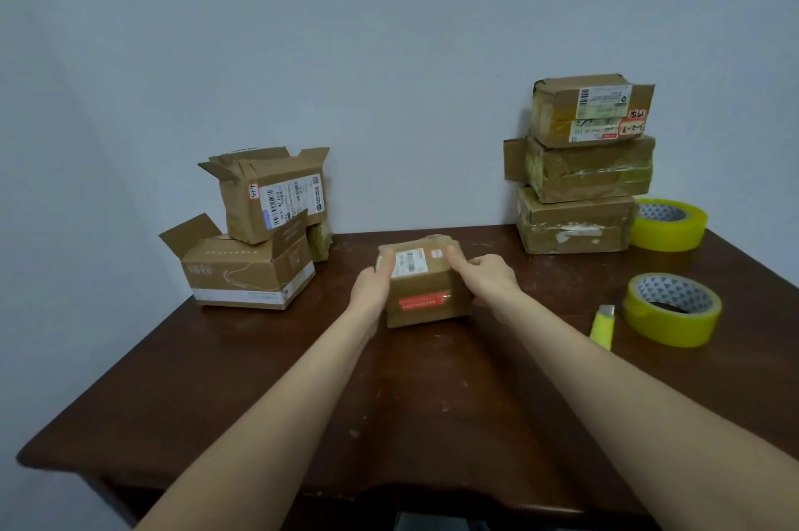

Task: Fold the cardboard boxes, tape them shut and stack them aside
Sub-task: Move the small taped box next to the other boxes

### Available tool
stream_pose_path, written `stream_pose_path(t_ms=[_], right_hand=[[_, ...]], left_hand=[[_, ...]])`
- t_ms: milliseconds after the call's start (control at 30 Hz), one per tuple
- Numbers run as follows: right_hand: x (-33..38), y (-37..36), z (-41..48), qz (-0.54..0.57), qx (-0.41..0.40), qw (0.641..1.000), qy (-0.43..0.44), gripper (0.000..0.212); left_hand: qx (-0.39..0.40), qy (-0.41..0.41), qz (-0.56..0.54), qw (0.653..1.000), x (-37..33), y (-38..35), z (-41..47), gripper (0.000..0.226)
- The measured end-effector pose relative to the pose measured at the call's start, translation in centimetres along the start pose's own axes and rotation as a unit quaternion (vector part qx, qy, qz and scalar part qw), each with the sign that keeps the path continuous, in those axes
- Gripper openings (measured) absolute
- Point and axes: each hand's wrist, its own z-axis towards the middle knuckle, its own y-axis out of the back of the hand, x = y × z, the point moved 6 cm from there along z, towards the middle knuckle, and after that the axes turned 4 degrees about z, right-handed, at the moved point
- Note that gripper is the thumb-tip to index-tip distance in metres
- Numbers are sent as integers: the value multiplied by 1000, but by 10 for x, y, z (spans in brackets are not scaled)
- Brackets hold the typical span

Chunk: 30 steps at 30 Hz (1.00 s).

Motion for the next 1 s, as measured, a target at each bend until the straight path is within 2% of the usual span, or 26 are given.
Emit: stream_pose_path(t_ms=[67,133,267,333,433,567,733,1000], right_hand=[[3,2,2,-32,-16,999,-10,68],[5,1,5,-55,-31,998,-1,56],[17,-10,17,-11,-51,998,31,51],[26,-19,28,-26,-65,997,44,53],[38,-36,53,-40,-79,994,62,45],[52,-63,91,-61,-82,992,80,41],[55,-93,135,-14,-78,995,67,46],[43,-126,173,-74,-1,996,53,62]], left_hand=[[-10,5,2,1000,3,-1,0,45],[-37,-30,7,999,-1,1,3,34],[-82,-79,-36,993,-20,17,16,42],[-122,-99,-2,987,-29,29,30,43],[-158,-114,59,979,-34,41,62,41],[-148,-101,53,982,-27,46,106,50],[-100,-71,-33,992,-16,37,147,51],[-44,-52,47,997,-11,28,189,43]])
